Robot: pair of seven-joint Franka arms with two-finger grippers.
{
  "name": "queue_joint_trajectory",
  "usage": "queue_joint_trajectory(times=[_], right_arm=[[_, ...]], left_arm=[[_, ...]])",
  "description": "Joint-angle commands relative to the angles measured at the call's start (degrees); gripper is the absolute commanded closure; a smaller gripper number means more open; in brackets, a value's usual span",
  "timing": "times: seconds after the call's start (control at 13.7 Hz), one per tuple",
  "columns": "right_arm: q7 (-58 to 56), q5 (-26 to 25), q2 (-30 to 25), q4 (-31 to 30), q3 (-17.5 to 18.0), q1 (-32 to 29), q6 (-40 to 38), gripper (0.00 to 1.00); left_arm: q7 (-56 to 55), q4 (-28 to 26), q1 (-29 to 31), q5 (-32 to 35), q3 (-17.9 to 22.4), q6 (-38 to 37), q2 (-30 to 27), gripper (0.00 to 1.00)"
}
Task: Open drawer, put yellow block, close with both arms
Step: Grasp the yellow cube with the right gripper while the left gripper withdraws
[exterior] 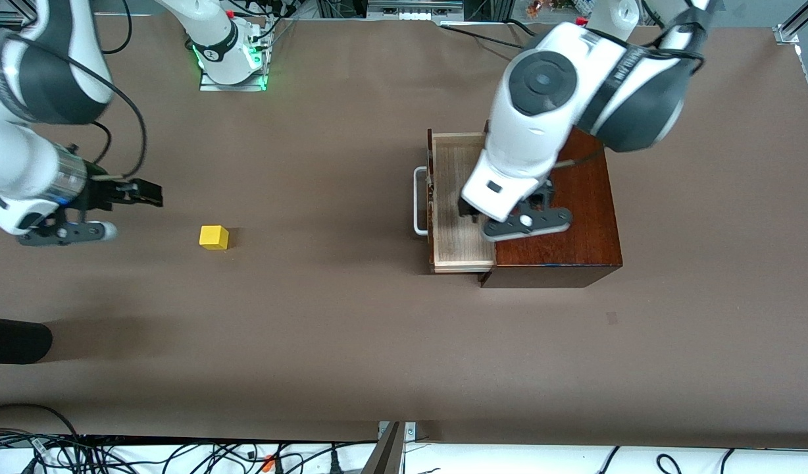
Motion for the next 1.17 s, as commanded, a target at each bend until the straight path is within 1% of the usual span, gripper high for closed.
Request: queue_joint_trajectory(times=[0.0,0.15,0.29,0.44,0.59,0.66,0.81,0.88,1.03,1.1], right_arm=[[2.31,0.66,-4.04,-10.64,-0.07,0.05,6.31,0.0],[2.76,0.66,-4.57,-15.83,0.02,0.05,11.22,0.0],[2.85,0.66,-4.31,-21.01,0.02,0.05,18.85,0.0],[2.76,0.58,-3.96,-28.12,0.02,0.13,30.26,0.0],[2.76,0.66,-2.82,-34.37,0.1,0.14,41.34,0.0],[2.76,0.66,-1.42,-35.7,0.1,0.14,44.96,0.0],[2.85,0.75,2.09,-36.07,0.19,0.14,50.07,0.0],[2.85,0.75,3.24,-36.24,0.45,0.14,51.75,0.0],[2.93,0.84,4.3,-37.12,0.72,0.14,53.95,0.0],[3.28,0.84,5.0,-37.21,1.33,0.14,54.83,0.0]], left_arm=[[4.47,-2.87,5.24,-1.25,-1.39,-0.3,-2.76,0.0],[7.72,-4.53,8.67,-1.68,-1.49,-0.3,-4.17,0.0],[15.6,-8.22,13.06,-3.87,-1.23,0.05,-7.67,0.0],[25.27,-11.39,17.02,-6.25,-0.18,0.14,-11.63,0.0],[29.26,-11.4,17.39,-8.79,2.8,-0.12,-13.57,0.0],[31.8,-11.75,17.3,-9.59,3.95,-0.21,-14.54,0.0],[36.81,-14.38,17.04,-10.3,5.71,-0.12,-16.73,0.0],[37.53,-15.78,16.69,-10.82,6.41,0.4,-17.53,0.0],[37.45,-18.42,16.42,-10.92,6.51,2.15,-19.2,0.0],[37.36,-21.22,16.42,-10.92,6.51,4.08,-20.95,0.0]])
